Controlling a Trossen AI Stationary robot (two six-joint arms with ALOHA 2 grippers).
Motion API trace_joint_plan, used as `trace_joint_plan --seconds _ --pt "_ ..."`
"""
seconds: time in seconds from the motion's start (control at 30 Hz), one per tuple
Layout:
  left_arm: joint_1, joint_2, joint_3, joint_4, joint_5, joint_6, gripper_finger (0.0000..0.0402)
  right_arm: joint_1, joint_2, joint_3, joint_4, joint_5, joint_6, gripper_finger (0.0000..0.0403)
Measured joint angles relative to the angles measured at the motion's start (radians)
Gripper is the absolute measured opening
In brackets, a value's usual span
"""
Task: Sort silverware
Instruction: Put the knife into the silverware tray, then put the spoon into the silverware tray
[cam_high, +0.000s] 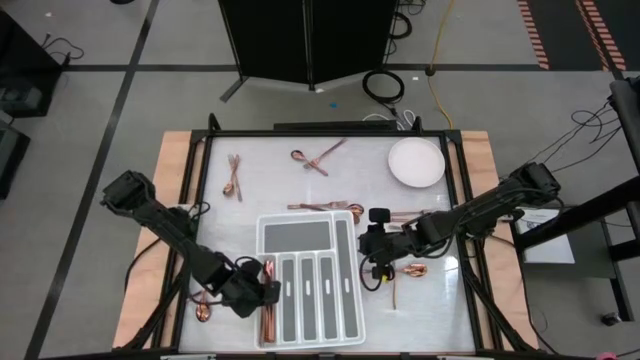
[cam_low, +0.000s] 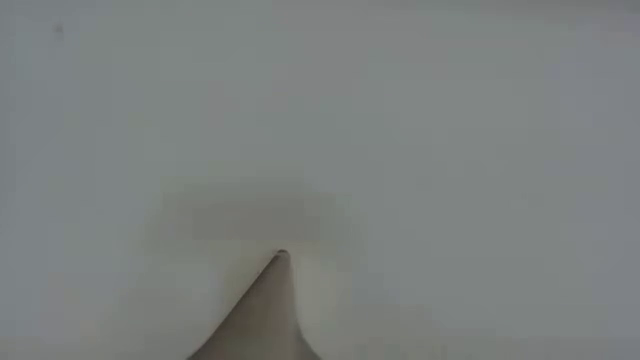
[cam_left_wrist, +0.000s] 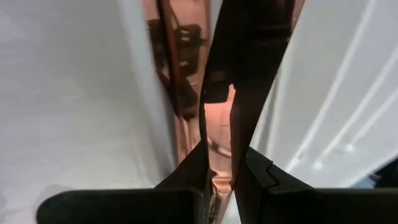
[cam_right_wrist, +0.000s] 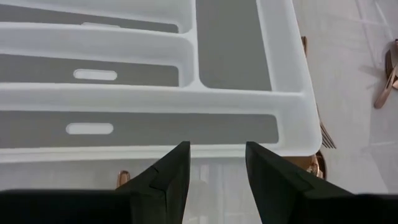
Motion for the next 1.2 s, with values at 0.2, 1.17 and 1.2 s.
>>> trace_joint_plan --seconds 0.2,1.17,1.2 --pt "0.031 0.000 0.000 -0.009 0.023 0.070 0.0043 -0.001 0.000 0.000 0.009 0.000 -0.007 0.0148" --pt "0.159 -0.074 0.072 0.022 0.164 0.486 0.0173 -0.001 0.000 0.000 0.016 0.001 -0.135 0.0148" --pt "0.162 -0.080 0.091 0.022 0.126 0.570 0.0173 -0.001 0.000 0.000 0.016 0.000 -0.145 0.0148"
